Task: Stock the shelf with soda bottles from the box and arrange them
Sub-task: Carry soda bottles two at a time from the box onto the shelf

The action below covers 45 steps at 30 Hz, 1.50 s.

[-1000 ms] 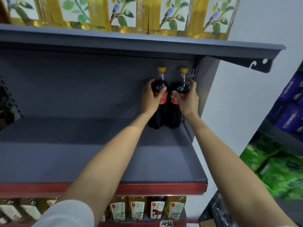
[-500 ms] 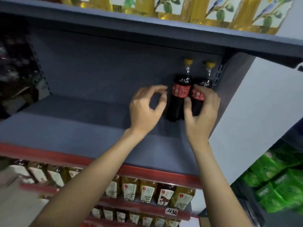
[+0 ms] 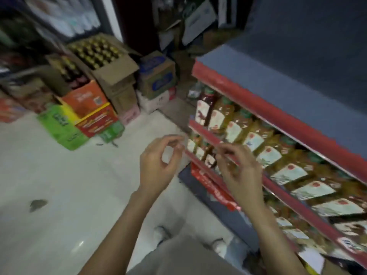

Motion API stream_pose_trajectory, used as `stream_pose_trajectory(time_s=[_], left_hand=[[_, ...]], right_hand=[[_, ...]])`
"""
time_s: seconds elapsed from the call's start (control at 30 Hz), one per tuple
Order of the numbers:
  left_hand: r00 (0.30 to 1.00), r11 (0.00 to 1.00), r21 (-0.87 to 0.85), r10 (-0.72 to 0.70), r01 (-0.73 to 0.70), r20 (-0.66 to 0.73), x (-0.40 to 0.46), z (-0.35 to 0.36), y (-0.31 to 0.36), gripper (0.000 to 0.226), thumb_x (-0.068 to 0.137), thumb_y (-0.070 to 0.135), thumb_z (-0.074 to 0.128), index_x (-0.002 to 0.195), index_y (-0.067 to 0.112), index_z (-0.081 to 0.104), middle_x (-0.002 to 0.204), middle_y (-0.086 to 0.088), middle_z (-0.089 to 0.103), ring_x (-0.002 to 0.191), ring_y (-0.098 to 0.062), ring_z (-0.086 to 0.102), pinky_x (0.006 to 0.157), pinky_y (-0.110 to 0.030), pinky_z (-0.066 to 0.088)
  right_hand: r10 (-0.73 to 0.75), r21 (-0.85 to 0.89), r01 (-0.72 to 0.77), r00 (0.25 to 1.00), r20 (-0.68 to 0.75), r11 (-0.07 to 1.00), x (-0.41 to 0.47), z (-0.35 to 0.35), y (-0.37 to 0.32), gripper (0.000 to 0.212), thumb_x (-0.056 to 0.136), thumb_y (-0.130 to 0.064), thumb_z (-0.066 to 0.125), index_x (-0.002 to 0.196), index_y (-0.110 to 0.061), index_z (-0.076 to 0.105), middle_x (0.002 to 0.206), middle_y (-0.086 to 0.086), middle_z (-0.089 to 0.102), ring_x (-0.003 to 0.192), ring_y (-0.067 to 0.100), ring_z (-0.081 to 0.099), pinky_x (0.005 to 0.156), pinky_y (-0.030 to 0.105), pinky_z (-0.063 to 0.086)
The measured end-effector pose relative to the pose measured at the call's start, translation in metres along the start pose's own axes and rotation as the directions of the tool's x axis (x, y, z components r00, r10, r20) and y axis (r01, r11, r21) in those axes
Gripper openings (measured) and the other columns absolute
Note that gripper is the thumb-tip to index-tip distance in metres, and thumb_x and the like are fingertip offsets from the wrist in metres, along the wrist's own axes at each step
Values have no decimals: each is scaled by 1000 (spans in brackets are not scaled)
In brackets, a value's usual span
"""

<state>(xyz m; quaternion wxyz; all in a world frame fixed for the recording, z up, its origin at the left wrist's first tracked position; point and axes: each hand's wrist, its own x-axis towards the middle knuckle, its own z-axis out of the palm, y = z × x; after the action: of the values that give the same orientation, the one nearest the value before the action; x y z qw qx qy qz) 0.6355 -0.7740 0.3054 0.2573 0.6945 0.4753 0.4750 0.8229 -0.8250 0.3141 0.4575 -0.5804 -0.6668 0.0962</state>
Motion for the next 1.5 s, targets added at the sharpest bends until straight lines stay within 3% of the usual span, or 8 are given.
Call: stream_pose_trajectory(time_s=[0.13,0.3,0.47,0.57,0.77,0.93,1.2,1.5], left_hand=[[944,919,238,-328,313,23,-27,-66,-92,23,88,31,53,108,27,63,86,15,69,78,-5,57,61,-21,38],[740,736,122,-672,666,20,-32,-132,-186,17,90,16,60,103,27,65,88,10,71,88,-8,65,78,-26,48],[566,566,12,-824,825,-30,-11,-186,-272,17,92,18,57,105,24,66,97,3,72,91,-5,63,73,-6,42],[514,508,112,-857,854,-38,20,-220,-332,17,93,27,58,109,28,64,98,4,68,94,-13,62,73,-18,41],[513,477,190,-805,858,-298,134,-298,-428,24,93,29,54,116,26,61,103,2,70,99,-18,62,82,-28,45],[572,548,171,-753,819,-325,237,-359,-498,23,92,28,55,113,23,63,101,0,71,96,-22,63,85,-34,50],[713,692,178,-690,700,-123,382,-418,-642,30,90,21,62,119,13,59,113,-1,67,97,-17,65,81,-34,52],[661,659,218,-747,720,73,515,-410,-815,57,87,19,64,138,13,39,132,-9,50,110,-22,58,90,-35,49]], right_hand=[[88,-50,-76,942,324,996,-2,111,5,22,88,-20,58,106,-11,66,99,2,68,91,17,62,78,27,49],[204,-53,-216,774,599,975,15,232,4,21,86,-11,66,107,-10,66,95,-2,66,90,20,65,80,20,45],[278,-136,-268,612,740,954,55,342,8,31,88,-10,64,119,-13,61,110,5,64,102,22,58,86,28,45],[251,-165,-196,586,770,967,97,413,4,37,91,-16,61,128,-16,56,116,4,62,107,22,56,88,32,45],[162,-138,-86,588,792,987,216,553,-27,38,94,-21,57,131,-16,53,122,5,58,112,24,53,87,37,46],[133,-104,-83,652,746,991,316,655,-61,31,92,-16,61,122,-10,58,121,9,59,111,27,54,83,34,42],[226,-133,-184,730,645,974,430,804,-70,42,90,-16,64,130,-12,54,128,7,58,119,23,52,87,25,39],[464,-200,-423,738,490,884,508,962,-16,61,87,-9,66,142,-9,40,139,10,51,125,25,51,96,29,41]])
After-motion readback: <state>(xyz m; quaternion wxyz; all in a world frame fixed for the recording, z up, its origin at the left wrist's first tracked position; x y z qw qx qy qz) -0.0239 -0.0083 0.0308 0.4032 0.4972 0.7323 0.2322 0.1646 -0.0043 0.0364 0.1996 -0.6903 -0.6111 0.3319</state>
